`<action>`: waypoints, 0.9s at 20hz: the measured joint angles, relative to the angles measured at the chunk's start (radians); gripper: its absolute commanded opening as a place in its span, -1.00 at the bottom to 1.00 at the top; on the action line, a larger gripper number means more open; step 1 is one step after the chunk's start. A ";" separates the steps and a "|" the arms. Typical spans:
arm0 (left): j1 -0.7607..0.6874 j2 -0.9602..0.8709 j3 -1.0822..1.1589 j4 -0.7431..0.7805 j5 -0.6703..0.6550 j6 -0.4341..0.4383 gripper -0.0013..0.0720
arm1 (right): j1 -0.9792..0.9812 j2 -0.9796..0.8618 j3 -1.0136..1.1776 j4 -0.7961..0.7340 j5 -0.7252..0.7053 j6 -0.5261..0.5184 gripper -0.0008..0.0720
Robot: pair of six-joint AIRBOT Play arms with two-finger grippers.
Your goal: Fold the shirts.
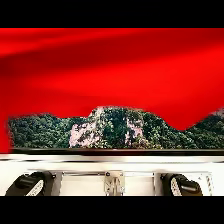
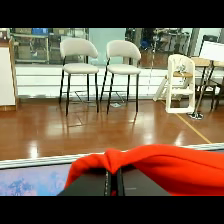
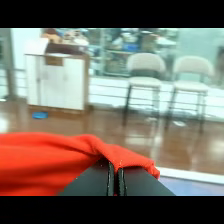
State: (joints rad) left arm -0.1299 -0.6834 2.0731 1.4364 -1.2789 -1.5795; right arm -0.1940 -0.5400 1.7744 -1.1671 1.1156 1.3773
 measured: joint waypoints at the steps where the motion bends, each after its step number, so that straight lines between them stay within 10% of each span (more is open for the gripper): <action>1: 0.000 0.009 0.004 0.002 -0.015 0.001 -0.85 | -0.002 0.015 0.007 -0.029 0.032 0.014 -0.79; 13: 0.000 -0.029 -0.430 0.086 -0.185 -0.036 -0.85 | -0.003 -0.280 -0.100 -0.204 0.574 0.090 -0.79; 18: 0.001 -0.240 -0.723 0.103 -0.071 -0.077 -0.85 | -0.002 -0.500 -0.410 -0.192 0.373 0.114 -0.79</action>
State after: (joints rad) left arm -0.1291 -0.9237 1.3499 1.5398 -1.3499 -1.6569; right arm -0.1959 -1.0401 1.3640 -1.3586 1.4887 1.4910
